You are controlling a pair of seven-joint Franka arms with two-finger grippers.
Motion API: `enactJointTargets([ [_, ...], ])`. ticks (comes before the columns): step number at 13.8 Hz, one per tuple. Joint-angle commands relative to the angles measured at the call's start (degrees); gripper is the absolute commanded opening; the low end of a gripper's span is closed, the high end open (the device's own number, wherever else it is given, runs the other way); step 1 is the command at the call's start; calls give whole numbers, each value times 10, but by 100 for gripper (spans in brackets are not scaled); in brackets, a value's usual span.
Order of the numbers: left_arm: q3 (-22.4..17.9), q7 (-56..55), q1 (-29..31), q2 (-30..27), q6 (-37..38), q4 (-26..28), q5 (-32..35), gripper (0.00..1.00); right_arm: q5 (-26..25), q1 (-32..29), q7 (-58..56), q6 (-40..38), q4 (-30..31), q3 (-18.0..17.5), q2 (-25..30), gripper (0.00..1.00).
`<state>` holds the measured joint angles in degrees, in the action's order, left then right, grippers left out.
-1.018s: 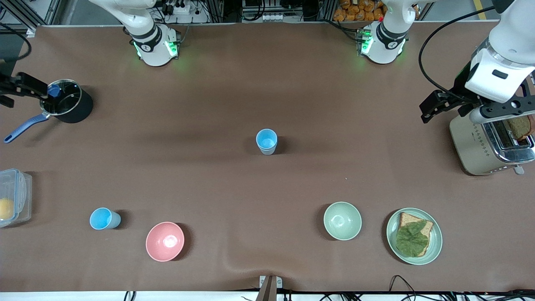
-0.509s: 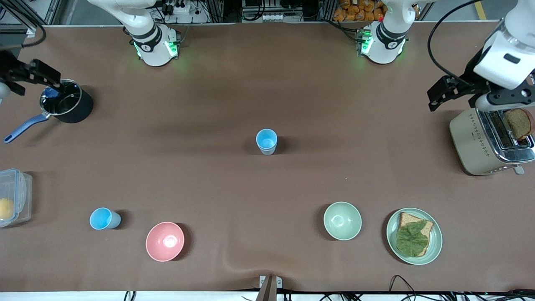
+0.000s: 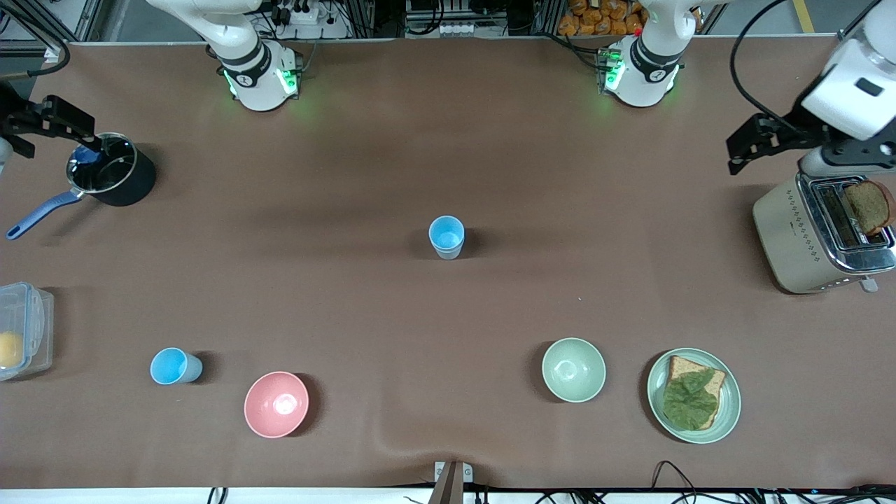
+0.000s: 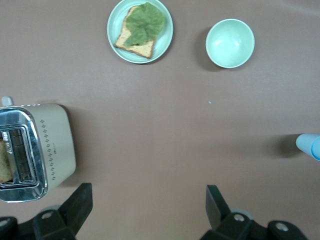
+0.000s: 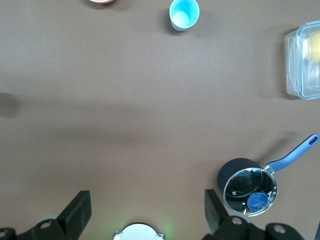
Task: Stack blue cups with both arms
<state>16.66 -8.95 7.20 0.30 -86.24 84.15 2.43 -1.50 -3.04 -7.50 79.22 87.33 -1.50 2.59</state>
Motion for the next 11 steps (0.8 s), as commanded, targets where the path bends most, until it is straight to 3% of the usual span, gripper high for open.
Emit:
enactJointTargets([
  [1,-7,33,16,5,13,-11,-12,100,-7,-5,-13,-5,-15,2,-16,100],
  [8,-8,34,19,14,10,-11,-12,100,-3,6,-9,1,-37,-1,-36,100],
  [11,-9,32,19,27,10,-12,-10,100,-2,-4,-5,56,-20,0,-37,100],
])
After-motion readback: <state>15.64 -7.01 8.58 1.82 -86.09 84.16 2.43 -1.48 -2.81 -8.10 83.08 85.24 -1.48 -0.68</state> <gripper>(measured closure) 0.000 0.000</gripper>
